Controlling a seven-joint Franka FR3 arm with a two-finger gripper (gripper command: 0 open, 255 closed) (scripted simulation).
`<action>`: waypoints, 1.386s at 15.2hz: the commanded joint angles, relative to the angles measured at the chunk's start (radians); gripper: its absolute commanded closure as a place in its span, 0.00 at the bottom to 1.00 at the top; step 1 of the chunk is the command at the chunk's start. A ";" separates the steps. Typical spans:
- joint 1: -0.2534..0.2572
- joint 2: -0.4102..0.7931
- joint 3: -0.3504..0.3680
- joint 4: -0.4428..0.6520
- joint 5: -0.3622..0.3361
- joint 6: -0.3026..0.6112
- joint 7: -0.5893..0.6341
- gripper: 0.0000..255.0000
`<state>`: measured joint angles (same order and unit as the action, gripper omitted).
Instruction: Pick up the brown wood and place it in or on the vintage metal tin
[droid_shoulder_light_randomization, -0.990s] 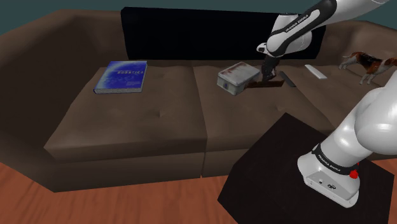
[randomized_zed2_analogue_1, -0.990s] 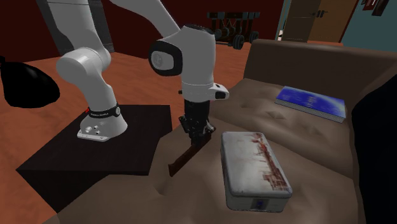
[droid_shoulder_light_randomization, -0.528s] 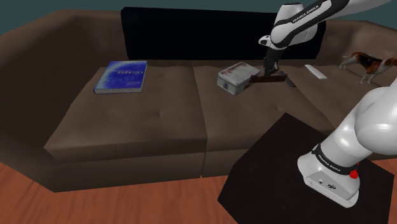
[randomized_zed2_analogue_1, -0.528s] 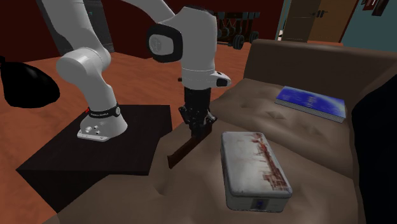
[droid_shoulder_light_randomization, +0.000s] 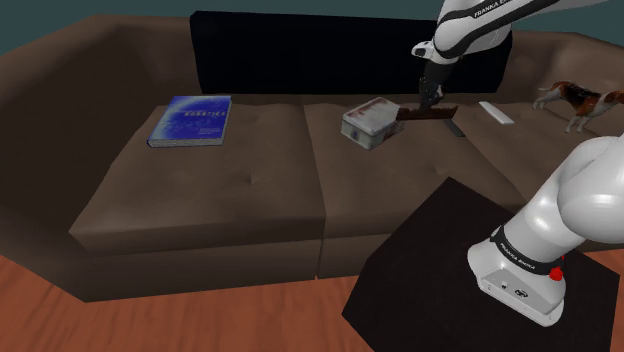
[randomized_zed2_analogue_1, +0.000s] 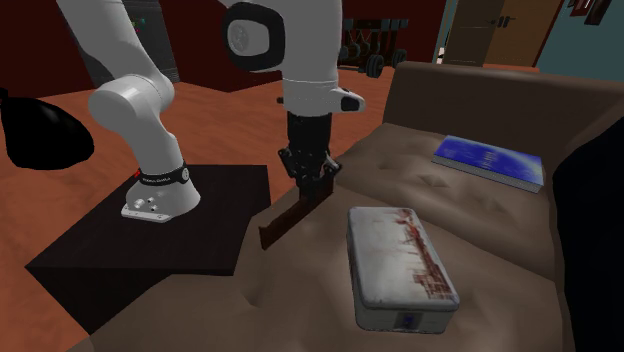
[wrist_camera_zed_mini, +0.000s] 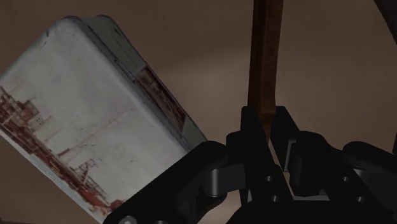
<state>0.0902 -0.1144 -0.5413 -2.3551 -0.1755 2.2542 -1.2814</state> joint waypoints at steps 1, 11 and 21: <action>0.000 -0.016 0.003 0.013 -0.006 -0.028 0.004 1.00; 0.021 0.279 0.020 0.387 0.181 -0.143 -0.069 1.00; -0.036 0.557 0.064 0.749 0.308 -0.254 -0.102 1.00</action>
<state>0.0561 0.4334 -0.4792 -1.6094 0.1288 1.9950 -1.3821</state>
